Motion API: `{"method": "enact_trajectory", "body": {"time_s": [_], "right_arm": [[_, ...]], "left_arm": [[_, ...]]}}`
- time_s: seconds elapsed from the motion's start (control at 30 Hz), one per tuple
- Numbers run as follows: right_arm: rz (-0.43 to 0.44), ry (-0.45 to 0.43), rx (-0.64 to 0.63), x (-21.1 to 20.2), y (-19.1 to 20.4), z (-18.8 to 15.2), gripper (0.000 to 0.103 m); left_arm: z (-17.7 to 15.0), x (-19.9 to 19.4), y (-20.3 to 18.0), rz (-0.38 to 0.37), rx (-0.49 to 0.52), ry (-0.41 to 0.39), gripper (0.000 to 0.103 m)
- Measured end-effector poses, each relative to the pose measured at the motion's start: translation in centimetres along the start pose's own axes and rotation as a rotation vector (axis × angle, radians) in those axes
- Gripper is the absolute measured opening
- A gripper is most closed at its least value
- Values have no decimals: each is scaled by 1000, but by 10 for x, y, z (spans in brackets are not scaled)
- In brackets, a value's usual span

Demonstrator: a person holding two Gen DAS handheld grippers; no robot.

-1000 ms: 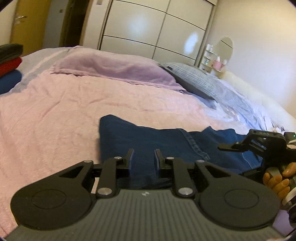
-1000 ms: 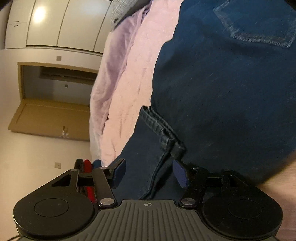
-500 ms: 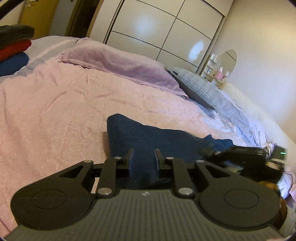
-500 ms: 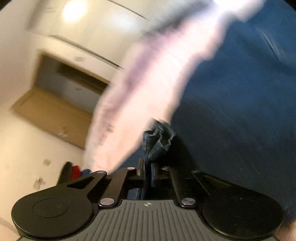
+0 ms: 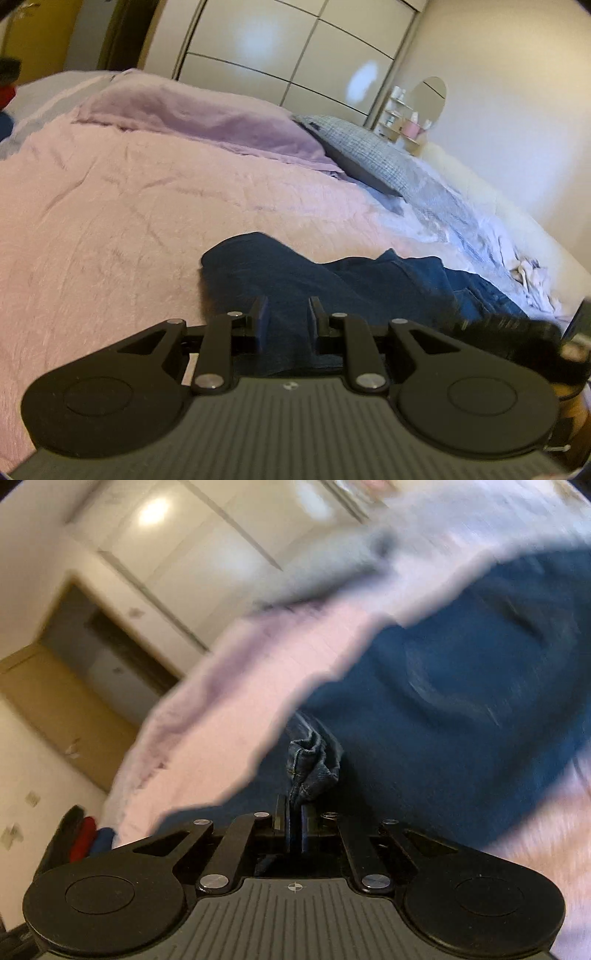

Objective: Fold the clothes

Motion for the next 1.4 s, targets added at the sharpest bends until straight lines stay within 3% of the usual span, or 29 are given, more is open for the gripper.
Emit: {"method": "enact_trajectory", "body": {"time_s": [0.13, 0.27, 0.47, 0.57, 0.63, 0.7, 0.77, 0.9, 0.93, 1.1, 1.2, 1.27, 1.33, 1.4], "right_arm": [[117, -124, -136, -21, 44, 33, 4], [95, -71, -81, 10, 44, 41, 4], [135, -65, -55, 1, 55, 46, 4], [162, -79, -66, -9, 65, 53, 4], [178, -92, -75, -18, 70, 56, 4], [187, -111, -77, -25, 70, 58, 4], [159, -82, -29, -22, 53, 50, 4], [-82, 125, 204, 19, -28, 0, 3], [-94, 139, 238, 23, -38, -9, 3], [-66, 85, 146, 20, -24, 1, 4], [0, -7, 27, -1, 1, 14, 4], [-3, -64, -45, -14, 9, 19, 3], [-69, -4, -7, -7, -11, 11, 3], [-102, 122, 86, 13, -38, -7, 3]], "left_arm": [[10, -11, -2, -7, -15, -30, 17], [-1, -21, -14, -40, 11, 3, 17], [-24, -29, -31, -83, 41, 67, 17], [-34, -10, -27, 14, 10, 54, 17], [-32, -3, -21, 140, 33, 13, 17], [-33, 4, -15, 260, 62, 8, 3], [-45, 14, -9, 330, 85, 88, 3], [-67, 20, -5, 356, 102, 157, 3], [-67, 19, -5, 350, 107, 162, 3], [-62, 15, -1, 301, 84, 191, 3], [-64, 13, -3, 307, 81, 189, 3], [-67, 16, -8, 324, 106, 187, 3], [-67, 19, -11, 338, 125, 191, 3], [-68, 21, -12, 341, 134, 197, 2]]}}
Point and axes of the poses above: each gripper's, at about its wrist camera, not at the fingertips, and x roughly the way its jaws point, y to its left, z to its top, the point moved 8 cm from there along x, roughly the way its jaws point, and after that the axes turned 4 degrees about y, right-handed, at the moved point
